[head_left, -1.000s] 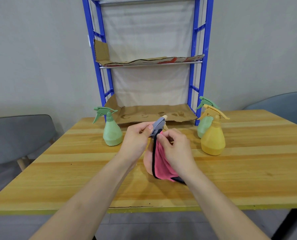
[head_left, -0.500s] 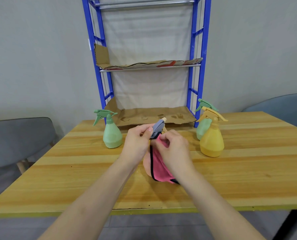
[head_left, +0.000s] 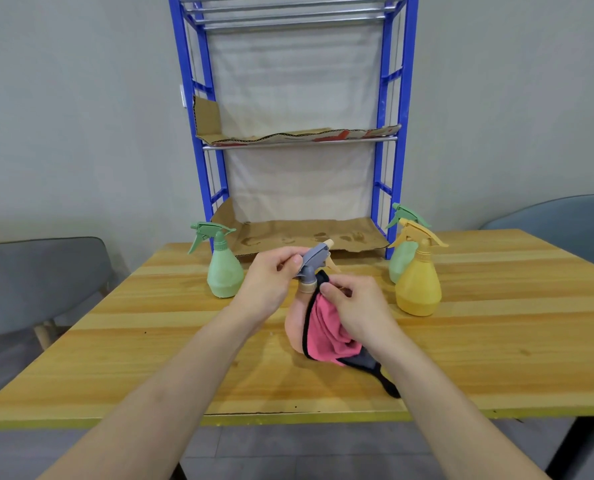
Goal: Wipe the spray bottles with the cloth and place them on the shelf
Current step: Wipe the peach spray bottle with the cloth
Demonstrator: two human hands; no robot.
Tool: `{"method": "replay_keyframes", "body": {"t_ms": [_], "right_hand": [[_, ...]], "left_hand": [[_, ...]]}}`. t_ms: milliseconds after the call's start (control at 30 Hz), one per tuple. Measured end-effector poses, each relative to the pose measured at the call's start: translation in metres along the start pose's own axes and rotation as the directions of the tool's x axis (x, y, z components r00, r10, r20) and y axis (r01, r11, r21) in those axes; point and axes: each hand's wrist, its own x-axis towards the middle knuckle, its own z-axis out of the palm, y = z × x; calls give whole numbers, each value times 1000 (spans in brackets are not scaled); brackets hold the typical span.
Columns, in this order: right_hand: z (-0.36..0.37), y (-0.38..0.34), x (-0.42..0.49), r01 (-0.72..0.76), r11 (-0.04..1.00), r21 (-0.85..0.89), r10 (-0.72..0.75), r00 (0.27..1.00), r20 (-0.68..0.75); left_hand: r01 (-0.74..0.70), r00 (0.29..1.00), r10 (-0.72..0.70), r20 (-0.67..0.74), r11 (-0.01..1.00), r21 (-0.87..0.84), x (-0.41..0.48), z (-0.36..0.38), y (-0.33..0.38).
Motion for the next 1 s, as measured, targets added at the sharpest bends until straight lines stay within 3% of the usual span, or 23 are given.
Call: {"method": "replay_keyframes", "body": {"t_ms": [200,367,667,867,1000], "right_hand": [[-20,5,-17,22,999,47,-12,978,-207],[-30,8,-11,45,998,44,-27,935,-354],[-12,19,17,200,973,-113,-211,973,-97],[-8,30,16,158,854,-496,-210,976,-51],[-9,34,18,190,883,-429,-238,969,-60]], "left_hand": [[47,996,-25,-91,968,246,2,8,3],[46,994,-8,-113,940,338,6,8,8],[-3,996,42,-73,884,468,11,8,7],[9,994,46,-94,858,514,12,7,3],[-10,996,55,-67,842,539,12,4,3]]}}
